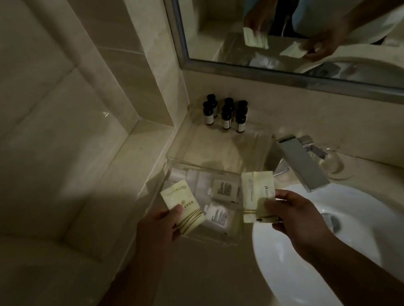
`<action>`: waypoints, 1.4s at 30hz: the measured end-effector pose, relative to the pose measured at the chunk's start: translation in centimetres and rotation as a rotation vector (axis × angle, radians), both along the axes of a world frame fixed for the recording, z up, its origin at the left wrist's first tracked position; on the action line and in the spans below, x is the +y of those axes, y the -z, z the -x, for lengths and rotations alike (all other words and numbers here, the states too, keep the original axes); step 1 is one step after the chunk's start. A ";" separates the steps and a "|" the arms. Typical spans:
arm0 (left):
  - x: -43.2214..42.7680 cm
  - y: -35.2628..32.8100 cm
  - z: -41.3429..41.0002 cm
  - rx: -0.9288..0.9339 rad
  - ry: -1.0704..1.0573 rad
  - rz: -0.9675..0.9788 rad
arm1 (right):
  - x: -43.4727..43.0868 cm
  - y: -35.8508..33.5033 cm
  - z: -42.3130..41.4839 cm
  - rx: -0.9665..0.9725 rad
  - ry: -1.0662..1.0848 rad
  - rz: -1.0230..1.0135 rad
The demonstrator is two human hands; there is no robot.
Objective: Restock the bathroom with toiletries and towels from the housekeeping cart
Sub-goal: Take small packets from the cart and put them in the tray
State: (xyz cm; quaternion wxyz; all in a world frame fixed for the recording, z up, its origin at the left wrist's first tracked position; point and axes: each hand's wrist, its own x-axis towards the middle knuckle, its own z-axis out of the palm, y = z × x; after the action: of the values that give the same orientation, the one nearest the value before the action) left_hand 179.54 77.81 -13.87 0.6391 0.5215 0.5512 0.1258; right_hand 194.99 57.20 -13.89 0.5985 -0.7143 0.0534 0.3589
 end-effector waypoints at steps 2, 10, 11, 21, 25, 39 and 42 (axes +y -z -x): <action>0.4 0.6 -0.5 0.001 0.045 -0.020 | 0.4 0.1 0.0 -0.007 -0.012 0.018; 0.3 4.2 -2.4 0.065 0.160 0.052 | 1.6 1.1 0.0 0.017 0.034 0.069; 0.2 4.8 -2.5 0.069 0.147 0.084 | 1.8 1.2 0.0 0.024 0.050 0.071; -0.3 5.6 -1.8 0.054 0.153 0.180 | 3.8 2.2 0.4 0.030 0.097 0.088; 0.1 5.6 -1.4 0.084 0.281 0.114 | 4.9 2.2 0.3 0.030 0.083 0.083; 2.6 5.3 0.8 0.074 0.224 0.232 | 7.4 3.1 0.6 -0.020 0.044 0.096; 2.9 5.4 0.9 0.067 0.218 0.213 | 8.1 2.8 0.4 -0.060 0.050 0.102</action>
State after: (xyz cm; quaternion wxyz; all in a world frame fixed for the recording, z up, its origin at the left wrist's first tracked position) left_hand 178.61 80.70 -19.29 0.6818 0.5115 0.5226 -0.0209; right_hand 194.55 65.28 -16.73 0.5713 -0.7527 0.0715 0.3192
